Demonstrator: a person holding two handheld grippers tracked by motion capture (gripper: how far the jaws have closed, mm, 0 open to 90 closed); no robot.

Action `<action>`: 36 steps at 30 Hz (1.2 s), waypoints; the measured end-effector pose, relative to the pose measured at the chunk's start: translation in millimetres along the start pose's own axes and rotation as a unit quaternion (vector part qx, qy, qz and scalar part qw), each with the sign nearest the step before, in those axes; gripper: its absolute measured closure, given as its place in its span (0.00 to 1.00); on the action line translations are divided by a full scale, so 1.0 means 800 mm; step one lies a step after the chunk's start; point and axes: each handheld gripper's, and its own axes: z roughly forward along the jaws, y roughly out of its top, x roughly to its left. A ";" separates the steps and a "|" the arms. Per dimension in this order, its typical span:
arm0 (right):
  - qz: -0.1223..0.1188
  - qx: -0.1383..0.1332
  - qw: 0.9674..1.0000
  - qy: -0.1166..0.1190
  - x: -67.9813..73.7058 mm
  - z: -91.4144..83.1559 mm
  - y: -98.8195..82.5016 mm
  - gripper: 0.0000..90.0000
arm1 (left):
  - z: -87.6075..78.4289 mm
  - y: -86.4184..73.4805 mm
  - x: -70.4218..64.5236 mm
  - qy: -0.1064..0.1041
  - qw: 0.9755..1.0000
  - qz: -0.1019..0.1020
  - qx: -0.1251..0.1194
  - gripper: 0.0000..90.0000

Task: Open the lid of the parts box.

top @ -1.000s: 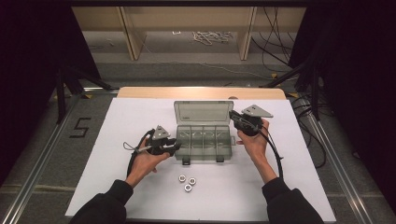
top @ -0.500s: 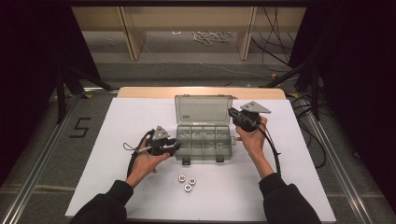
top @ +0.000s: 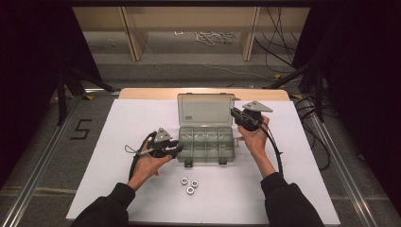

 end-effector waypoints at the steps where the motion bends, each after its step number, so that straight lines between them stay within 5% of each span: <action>1: 0.004 0.001 1.000 -0.001 0.000 0.001 0.000 0.91 | 0.000 0.000 0.000 0.000 1.000 0.000 0.000 0.74; 12: 0.024 0.011 1.000 0.013 -0.004 0.010 -0.007 0.82 | 0.000 -0.001 0.002 -0.007 1.000 -0.016 0.000 0.74; 22: 0.049 -0.003 0.999 0.022 -0.006 -0.007 0.005 0.69 | 0.000 -0.001 0.001 -0.009 1.000 -0.020 0.002 0.72; 31: 0.030 0.001 0.999 0.038 0.012 -0.024 0.011 0.53 | -0.002 0.000 0.000 -0.008 1.000 -0.019 0.003 0.66; 36: 0.024 -0.006 0.999 0.047 0.023 -0.035 0.014 0.47 | -0.015 0.005 0.000 -0.005 1.000 -0.019 -0.018 0.61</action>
